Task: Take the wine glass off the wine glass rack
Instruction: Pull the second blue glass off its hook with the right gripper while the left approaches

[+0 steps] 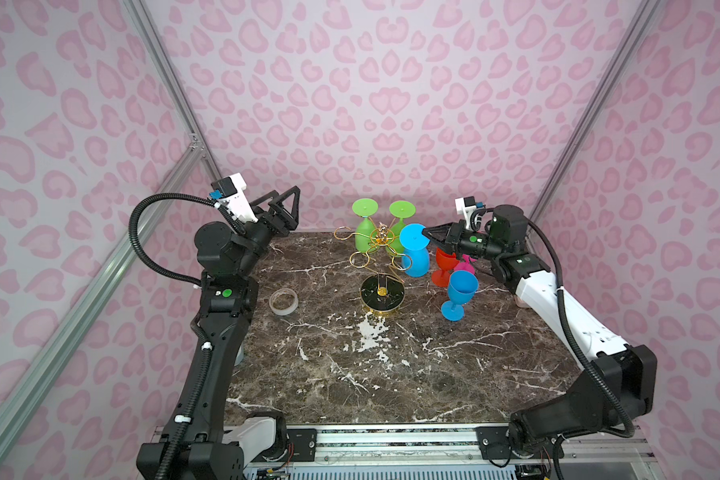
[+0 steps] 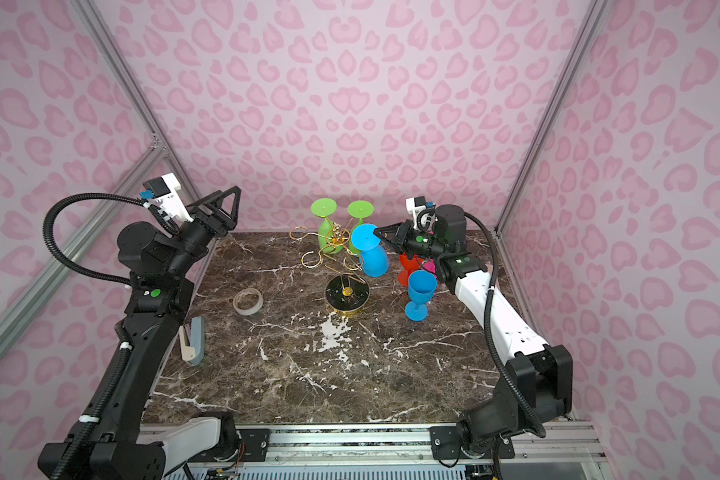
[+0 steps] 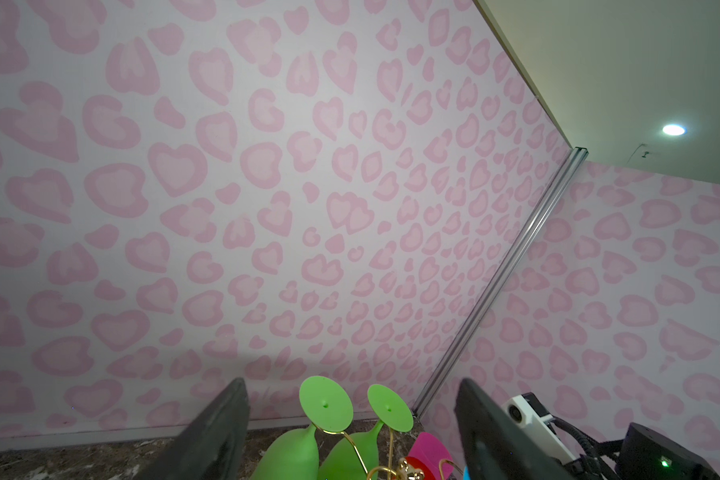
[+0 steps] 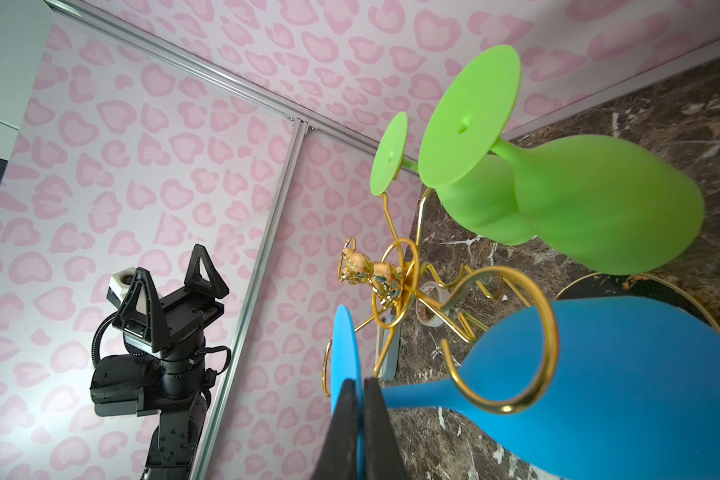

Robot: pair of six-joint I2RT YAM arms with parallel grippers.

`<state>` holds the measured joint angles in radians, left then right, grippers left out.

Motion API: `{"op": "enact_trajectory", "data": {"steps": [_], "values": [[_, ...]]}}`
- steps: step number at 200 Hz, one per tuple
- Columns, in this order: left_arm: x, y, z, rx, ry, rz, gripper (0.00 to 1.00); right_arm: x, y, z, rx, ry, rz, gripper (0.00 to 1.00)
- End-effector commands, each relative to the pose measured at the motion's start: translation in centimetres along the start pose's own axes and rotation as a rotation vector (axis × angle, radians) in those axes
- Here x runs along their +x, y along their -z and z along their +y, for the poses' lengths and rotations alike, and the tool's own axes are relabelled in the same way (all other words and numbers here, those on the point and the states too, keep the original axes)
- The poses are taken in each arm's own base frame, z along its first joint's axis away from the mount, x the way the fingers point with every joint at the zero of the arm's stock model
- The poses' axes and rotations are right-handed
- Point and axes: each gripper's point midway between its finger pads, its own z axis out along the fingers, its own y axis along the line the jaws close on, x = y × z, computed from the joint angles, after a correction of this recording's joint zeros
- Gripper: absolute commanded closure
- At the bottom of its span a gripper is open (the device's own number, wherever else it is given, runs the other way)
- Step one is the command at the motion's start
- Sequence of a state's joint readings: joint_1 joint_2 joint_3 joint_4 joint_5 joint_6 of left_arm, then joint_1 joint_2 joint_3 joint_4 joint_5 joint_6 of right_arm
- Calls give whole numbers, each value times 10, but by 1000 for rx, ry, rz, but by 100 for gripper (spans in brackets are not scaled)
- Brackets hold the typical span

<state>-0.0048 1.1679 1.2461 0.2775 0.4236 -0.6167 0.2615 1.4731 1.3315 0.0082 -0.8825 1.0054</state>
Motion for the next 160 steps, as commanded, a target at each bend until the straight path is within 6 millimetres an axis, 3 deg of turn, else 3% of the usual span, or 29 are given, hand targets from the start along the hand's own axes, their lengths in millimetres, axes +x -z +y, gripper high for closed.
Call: {"op": "enact_trajectory", "data": {"steps": [1, 27, 63, 95, 124, 149, 160], "values": [[2, -1, -12, 58, 56, 35, 22, 5, 9, 8, 5, 39, -6, 100], [7, -4, -22, 121, 129, 90, 25, 11, 24, 22, -2, 62, -25, 100], [14, -7, -27, 160, 180, 134, 28, 19, 45, 28, 51, 106, -50, 100], [17, -6, -39, 214, 210, 177, 30, 9, 79, 36, 123, 183, -151, 100], [23, -6, -53, 265, 228, 227, 32, -3, 103, 59, 145, 281, -219, 100], [32, -12, -74, 345, 266, 333, 40, -9, 102, 84, 146, 411, -235, 100], [41, -16, -82, 377, 294, 392, 43, -13, 101, 107, 157, 505, -252, 100]]}}
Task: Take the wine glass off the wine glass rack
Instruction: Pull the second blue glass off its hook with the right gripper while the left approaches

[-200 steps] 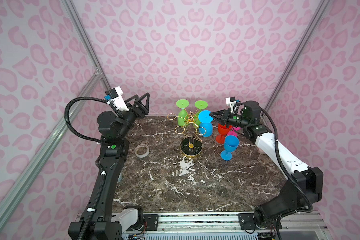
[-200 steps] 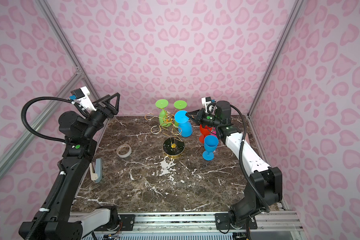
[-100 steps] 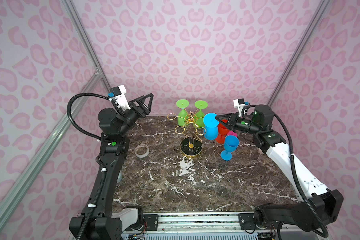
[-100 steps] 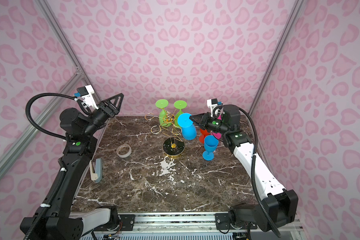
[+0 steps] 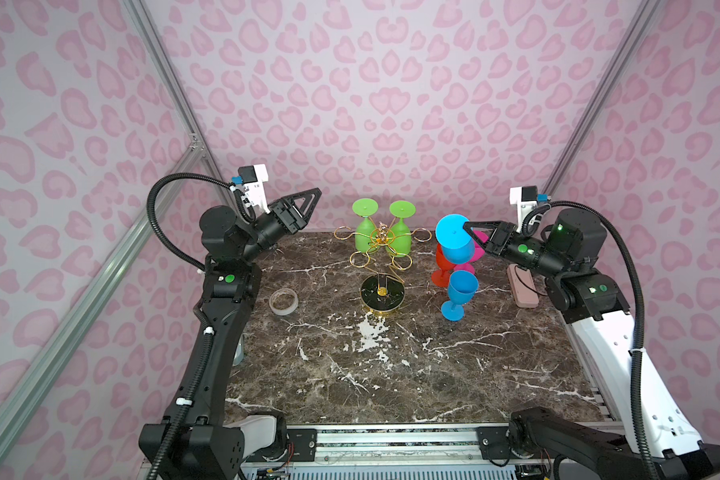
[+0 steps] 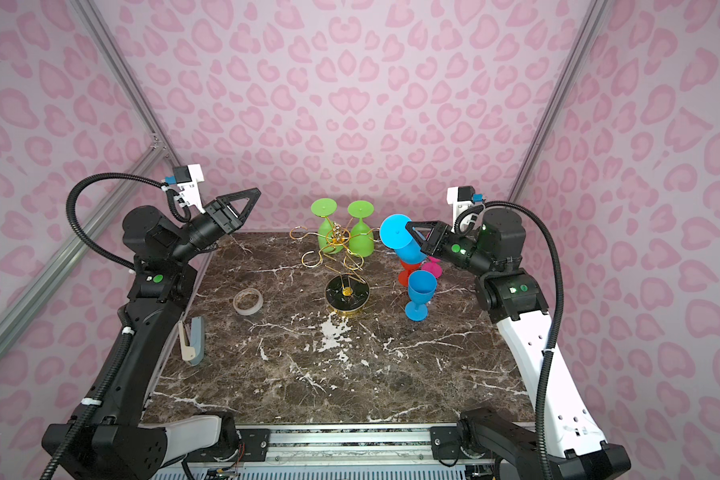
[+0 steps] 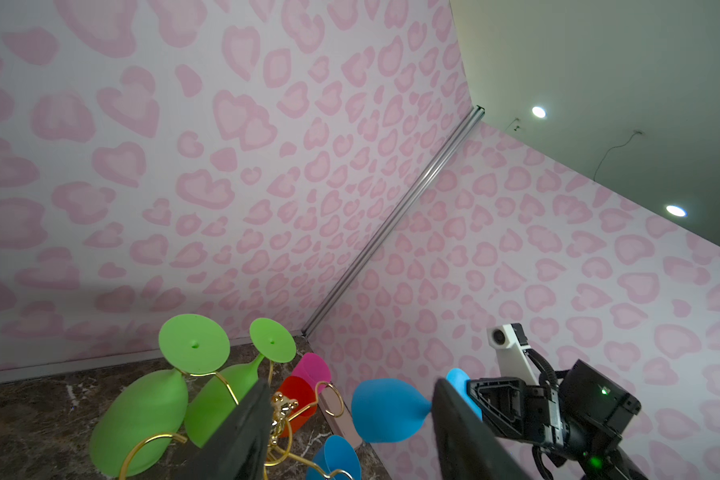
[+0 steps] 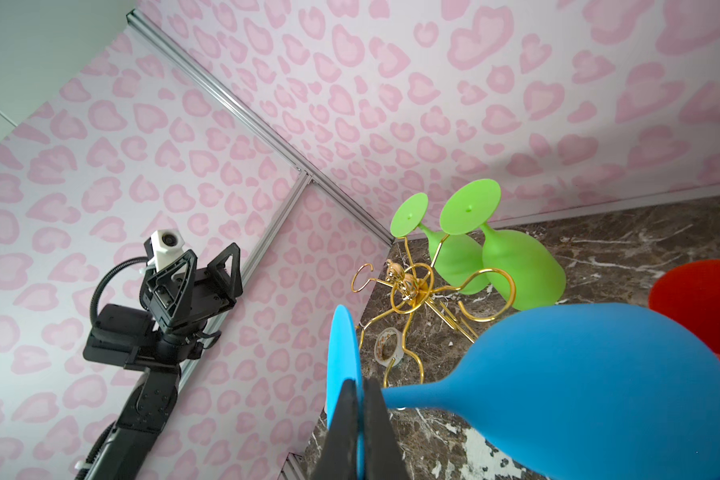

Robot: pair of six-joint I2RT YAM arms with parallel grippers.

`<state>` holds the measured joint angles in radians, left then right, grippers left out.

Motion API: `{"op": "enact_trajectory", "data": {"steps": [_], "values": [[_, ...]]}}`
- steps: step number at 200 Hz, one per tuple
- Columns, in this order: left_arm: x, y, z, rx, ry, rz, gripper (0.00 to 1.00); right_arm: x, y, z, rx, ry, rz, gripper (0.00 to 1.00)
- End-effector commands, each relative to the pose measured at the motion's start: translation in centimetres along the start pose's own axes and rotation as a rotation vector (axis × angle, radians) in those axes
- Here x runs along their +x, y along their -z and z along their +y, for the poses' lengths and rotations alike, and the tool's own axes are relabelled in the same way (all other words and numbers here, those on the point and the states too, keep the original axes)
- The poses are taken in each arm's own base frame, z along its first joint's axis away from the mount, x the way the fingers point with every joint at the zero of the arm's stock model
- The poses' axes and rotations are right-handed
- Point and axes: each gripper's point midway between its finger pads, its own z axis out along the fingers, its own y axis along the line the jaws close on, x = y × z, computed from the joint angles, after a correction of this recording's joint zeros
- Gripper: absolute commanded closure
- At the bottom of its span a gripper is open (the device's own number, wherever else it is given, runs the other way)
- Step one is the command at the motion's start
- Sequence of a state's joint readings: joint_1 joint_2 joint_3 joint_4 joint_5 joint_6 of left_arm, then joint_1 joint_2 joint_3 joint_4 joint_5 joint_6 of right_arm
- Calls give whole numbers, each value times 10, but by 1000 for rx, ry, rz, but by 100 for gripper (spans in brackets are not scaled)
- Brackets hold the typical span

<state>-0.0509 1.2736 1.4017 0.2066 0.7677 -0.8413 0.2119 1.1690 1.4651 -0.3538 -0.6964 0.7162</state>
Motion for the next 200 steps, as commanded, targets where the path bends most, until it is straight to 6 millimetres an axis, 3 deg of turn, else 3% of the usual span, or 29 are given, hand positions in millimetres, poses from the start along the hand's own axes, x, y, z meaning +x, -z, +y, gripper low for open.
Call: {"op": "enact_trajectory", "data": {"steps": [1, 39, 73, 145, 200], "values": [[17, -10, -18, 89, 58, 130, 43, -13, -2, 17, 38, 185, -35, 100], [39, -28, -42, 189, 70, 216, 46, -14, -27, 71, -32, 381, -8, 100], [43, -37, -60, 282, 84, 239, 48, -2, -48, 99, -73, 476, 36, 100], [60, -46, -94, 422, 59, 348, 51, 9, -77, 117, -160, 496, 72, 100], [71, -57, -80, 417, 87, 387, 52, 10, -84, 126, -217, 485, 83, 100]]}}
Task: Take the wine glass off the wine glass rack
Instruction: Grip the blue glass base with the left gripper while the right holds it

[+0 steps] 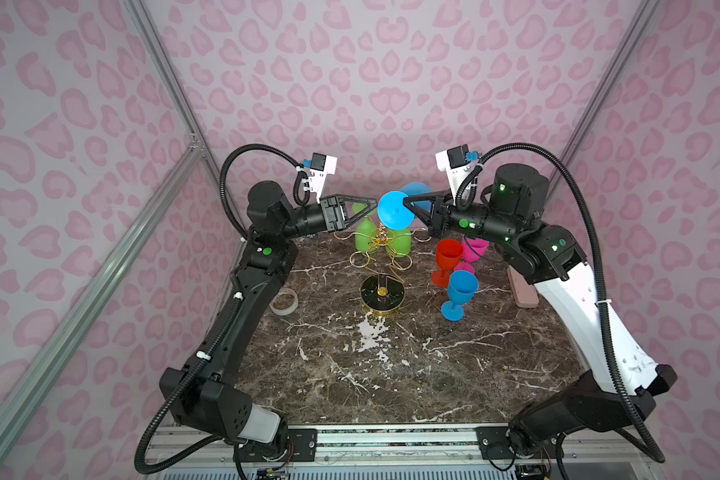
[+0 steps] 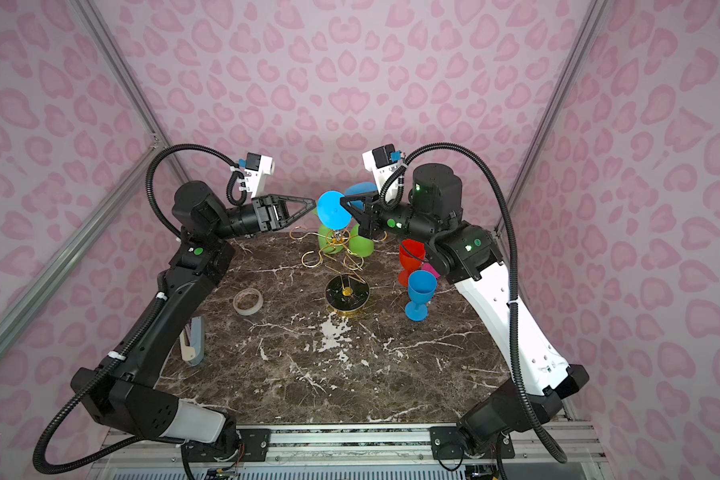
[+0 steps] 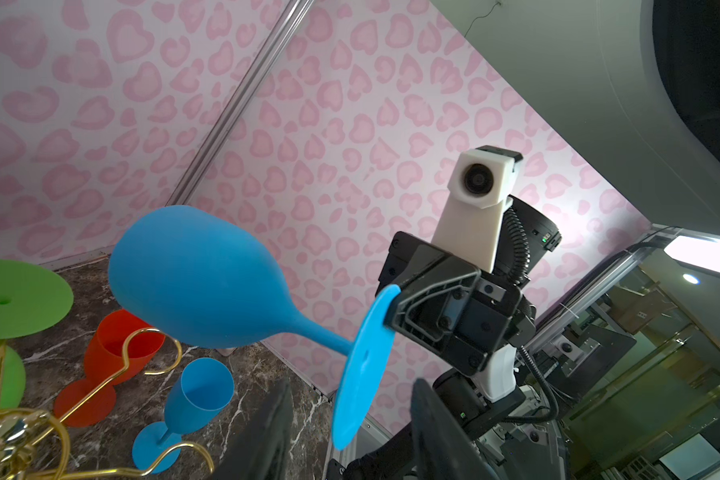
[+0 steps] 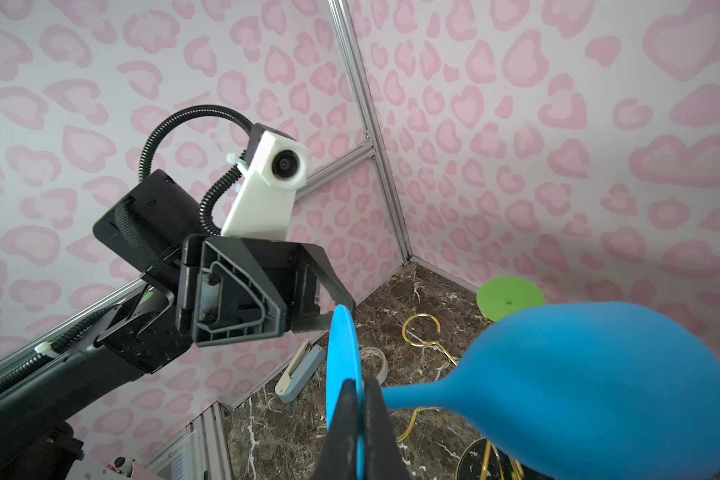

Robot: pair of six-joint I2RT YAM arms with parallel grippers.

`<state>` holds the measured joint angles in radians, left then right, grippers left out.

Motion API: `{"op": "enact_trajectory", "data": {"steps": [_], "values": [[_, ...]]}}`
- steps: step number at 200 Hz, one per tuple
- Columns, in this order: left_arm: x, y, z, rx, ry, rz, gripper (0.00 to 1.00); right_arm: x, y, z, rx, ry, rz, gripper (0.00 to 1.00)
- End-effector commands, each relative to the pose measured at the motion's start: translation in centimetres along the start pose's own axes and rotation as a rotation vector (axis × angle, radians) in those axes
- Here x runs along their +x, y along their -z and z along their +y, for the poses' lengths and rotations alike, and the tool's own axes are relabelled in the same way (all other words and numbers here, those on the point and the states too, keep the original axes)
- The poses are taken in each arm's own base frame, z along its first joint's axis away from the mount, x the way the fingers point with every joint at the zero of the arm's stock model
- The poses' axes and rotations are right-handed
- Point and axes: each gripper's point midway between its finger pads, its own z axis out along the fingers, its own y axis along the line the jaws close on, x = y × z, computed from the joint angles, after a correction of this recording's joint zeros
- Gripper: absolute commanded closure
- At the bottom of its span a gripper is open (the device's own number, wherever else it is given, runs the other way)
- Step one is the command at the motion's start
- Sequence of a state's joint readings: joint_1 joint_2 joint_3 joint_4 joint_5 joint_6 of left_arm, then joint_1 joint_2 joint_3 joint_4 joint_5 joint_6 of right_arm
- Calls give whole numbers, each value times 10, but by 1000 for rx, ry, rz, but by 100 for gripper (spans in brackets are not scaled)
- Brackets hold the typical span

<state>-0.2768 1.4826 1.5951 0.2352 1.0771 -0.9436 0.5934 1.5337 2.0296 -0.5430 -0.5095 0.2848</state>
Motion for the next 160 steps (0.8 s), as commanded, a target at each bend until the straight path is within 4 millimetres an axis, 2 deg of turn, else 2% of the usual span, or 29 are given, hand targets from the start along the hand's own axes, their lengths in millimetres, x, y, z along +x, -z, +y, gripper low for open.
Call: {"op": "enact_trajectory", "data": {"steps": [1, 41, 77, 118, 123, 160], "values": [[-1, -1, -8, 36, -42, 19, 52, -10, -1, 9, -48, 15, -34, 100], [0, -3, -8, 49, -44, 31, 53, -7, -11, 8, -73, -2, -29, 100], [4, -4, -9, 59, -39, 47, 55, -13, -18, 6, -77, -3, -54, 100], [3, -5, -10, 68, -38, 53, 63, -11, -27, -1, -64, -6, -48, 100], [3, -6, -10, 70, -37, 54, 68, -10, -29, -2, -62, -7, -45, 100], [0, -7, -12, 80, -33, 51, 82, -6, -35, -8, -48, -3, -35, 100]]}}
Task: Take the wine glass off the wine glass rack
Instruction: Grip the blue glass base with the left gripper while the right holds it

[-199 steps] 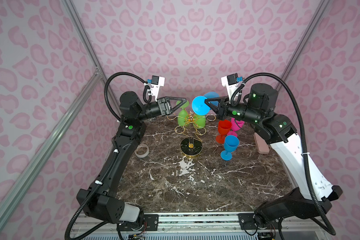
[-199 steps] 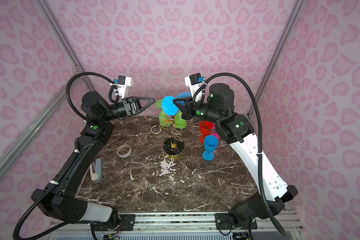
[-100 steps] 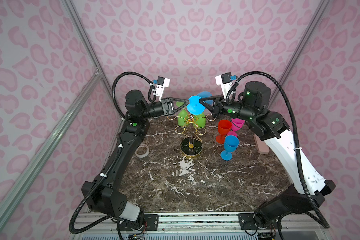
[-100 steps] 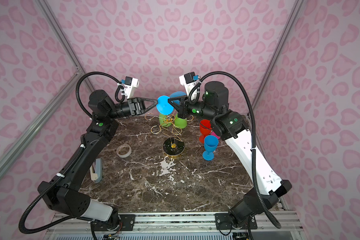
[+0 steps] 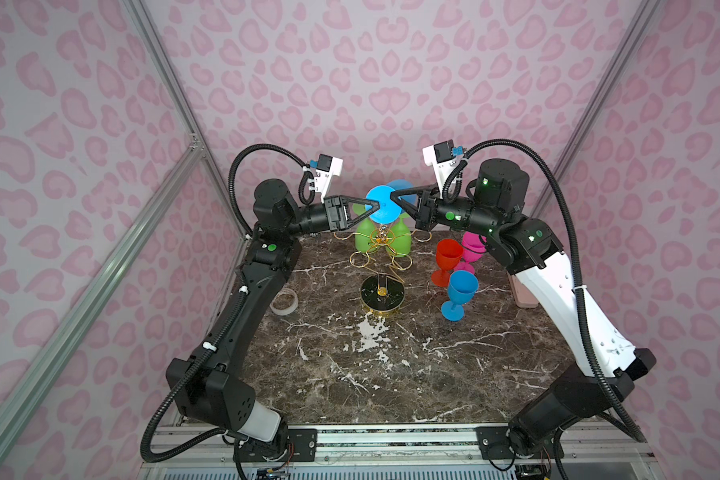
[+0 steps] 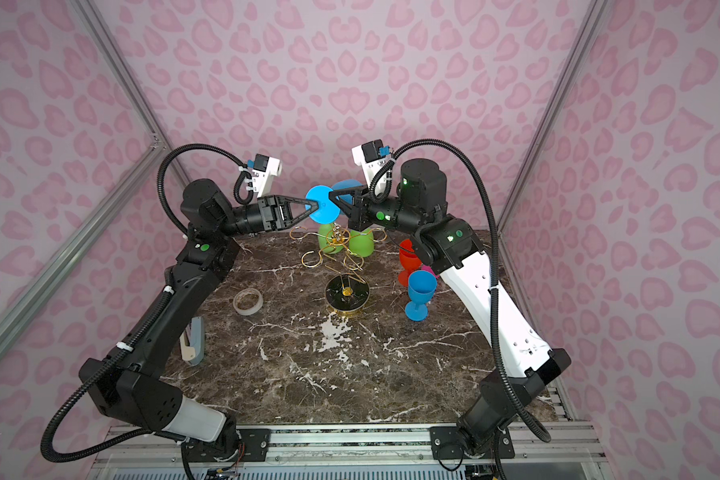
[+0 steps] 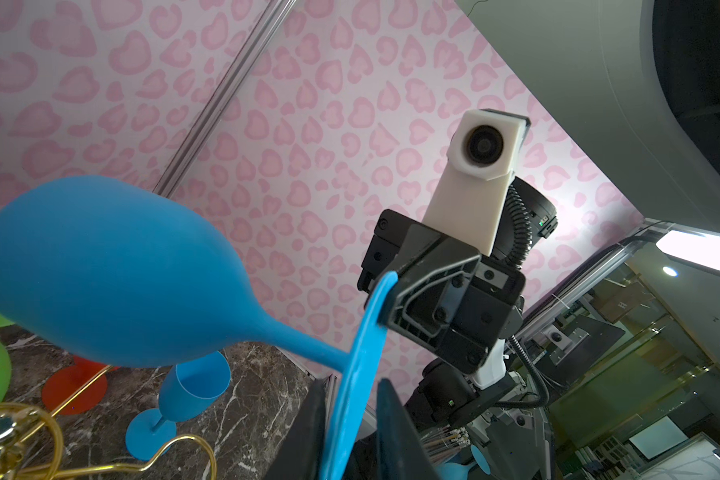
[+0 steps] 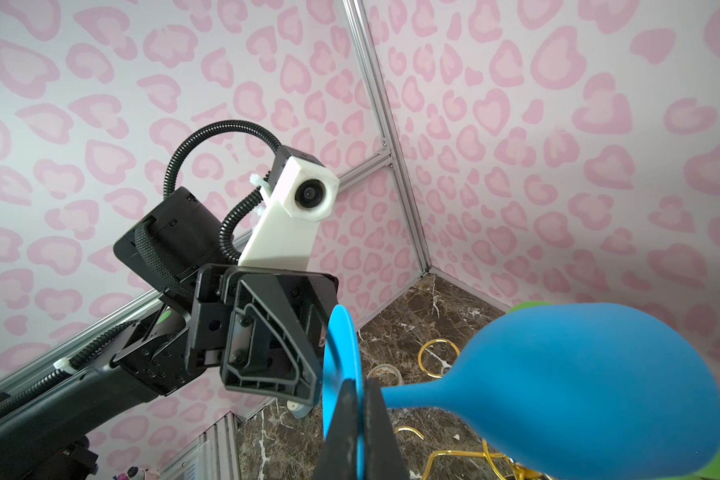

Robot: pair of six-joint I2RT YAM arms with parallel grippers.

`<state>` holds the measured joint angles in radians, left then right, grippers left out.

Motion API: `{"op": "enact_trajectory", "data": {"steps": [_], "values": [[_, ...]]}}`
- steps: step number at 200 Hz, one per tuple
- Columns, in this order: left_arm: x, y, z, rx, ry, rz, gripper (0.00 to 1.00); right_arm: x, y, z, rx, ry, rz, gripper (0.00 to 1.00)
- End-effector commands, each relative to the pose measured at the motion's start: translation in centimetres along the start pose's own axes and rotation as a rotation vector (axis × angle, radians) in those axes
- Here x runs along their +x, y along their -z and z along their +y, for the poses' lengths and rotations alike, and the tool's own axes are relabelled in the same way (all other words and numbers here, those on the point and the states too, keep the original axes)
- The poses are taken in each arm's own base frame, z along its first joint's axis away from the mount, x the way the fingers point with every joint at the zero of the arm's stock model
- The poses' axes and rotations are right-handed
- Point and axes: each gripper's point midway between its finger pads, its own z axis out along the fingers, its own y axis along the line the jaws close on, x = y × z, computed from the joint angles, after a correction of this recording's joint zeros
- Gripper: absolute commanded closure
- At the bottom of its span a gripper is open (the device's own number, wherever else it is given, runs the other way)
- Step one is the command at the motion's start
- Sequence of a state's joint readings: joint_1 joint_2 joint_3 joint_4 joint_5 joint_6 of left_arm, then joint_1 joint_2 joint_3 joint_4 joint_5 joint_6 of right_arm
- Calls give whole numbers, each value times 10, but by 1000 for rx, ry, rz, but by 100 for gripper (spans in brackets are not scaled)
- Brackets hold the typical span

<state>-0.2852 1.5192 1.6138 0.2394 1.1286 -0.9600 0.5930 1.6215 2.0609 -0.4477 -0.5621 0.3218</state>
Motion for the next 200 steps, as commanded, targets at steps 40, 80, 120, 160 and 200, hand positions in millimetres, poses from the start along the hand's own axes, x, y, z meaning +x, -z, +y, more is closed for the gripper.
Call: {"op": "enact_trajectory", "data": {"steps": [40, 80, 120, 160, 200], "values": [[-21, -1, -23, 65, -48, -30, 96, -5, 4, -11, 64, 54, -20, 71], [-40, 3, -29, 76, -22, -81, 96, -6, 49, -35, 202, 175, -113, 24], [-49, 2, -35, 96, -10, -105, 96, 17, 54, -54, 250, 371, -119, 1], [-52, 1, -33, 117, 21, -113, 96, 27, 27, -68, 274, 507, -112, 1], [-53, -1, -29, 127, 51, -114, 96, 19, 4, -72, 286, 563, -132, 1]]}}
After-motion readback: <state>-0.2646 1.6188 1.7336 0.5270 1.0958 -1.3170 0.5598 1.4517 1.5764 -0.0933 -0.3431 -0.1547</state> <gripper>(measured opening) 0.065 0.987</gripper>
